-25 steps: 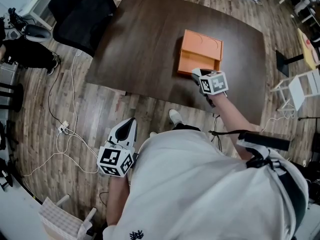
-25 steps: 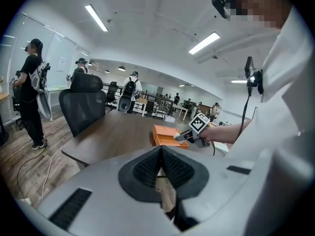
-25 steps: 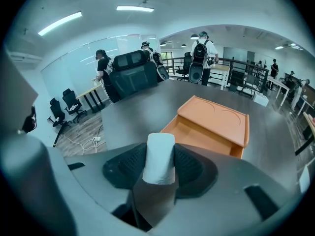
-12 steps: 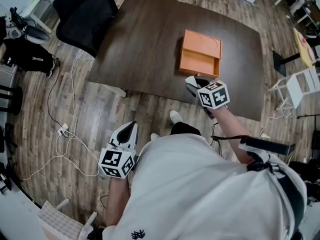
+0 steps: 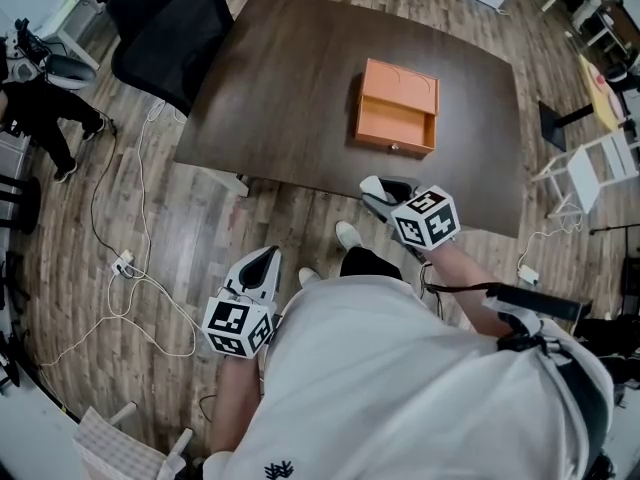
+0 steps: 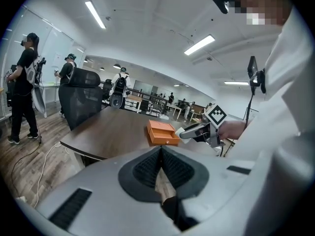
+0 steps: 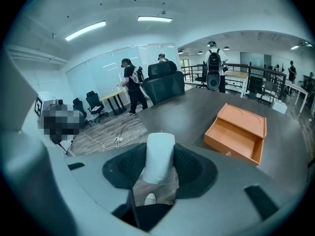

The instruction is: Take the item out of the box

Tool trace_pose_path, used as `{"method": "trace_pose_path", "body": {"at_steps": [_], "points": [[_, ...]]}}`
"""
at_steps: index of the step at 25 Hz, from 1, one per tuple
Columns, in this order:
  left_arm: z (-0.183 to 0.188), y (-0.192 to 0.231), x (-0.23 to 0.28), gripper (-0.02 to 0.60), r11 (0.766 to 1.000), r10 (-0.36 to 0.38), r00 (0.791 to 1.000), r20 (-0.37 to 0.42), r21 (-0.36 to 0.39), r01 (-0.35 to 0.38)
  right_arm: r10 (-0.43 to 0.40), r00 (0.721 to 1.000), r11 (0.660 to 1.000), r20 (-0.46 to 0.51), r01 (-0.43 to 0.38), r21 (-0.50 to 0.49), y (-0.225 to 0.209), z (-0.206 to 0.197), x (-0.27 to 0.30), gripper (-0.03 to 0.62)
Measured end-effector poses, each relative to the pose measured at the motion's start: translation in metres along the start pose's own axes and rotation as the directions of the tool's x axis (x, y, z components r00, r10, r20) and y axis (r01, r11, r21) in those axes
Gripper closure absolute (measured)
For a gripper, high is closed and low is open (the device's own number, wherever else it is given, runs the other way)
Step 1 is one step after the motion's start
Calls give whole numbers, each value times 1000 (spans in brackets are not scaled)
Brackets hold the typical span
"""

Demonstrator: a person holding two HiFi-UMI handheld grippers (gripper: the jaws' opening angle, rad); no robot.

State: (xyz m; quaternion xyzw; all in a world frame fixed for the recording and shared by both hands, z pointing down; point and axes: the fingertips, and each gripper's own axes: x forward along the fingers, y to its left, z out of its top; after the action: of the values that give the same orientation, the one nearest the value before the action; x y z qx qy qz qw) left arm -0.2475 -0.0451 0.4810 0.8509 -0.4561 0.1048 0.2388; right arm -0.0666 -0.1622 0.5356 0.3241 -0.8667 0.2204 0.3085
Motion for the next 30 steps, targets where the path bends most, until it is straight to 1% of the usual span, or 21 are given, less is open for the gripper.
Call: {"method": "trace_pose_path", "body": {"at_steps": [9, 20, 30], "points": [[-13, -7, -8, 571, 1000, -19, 1000, -4, 2, 19, 25, 1000, 1000, 5, -25, -7, 28, -12, -9, 424], [-21, -10, -21, 571, 1000, -18, 1000, -3, 3, 18, 40, 999, 999, 14, -40, -21, 48, -14, -15, 424], [-25, -4, -30, 571, 1000, -13, 1000, -6, -5, 13, 57, 998, 998, 12, -56, -32, 62, -11, -11, 424]]}}
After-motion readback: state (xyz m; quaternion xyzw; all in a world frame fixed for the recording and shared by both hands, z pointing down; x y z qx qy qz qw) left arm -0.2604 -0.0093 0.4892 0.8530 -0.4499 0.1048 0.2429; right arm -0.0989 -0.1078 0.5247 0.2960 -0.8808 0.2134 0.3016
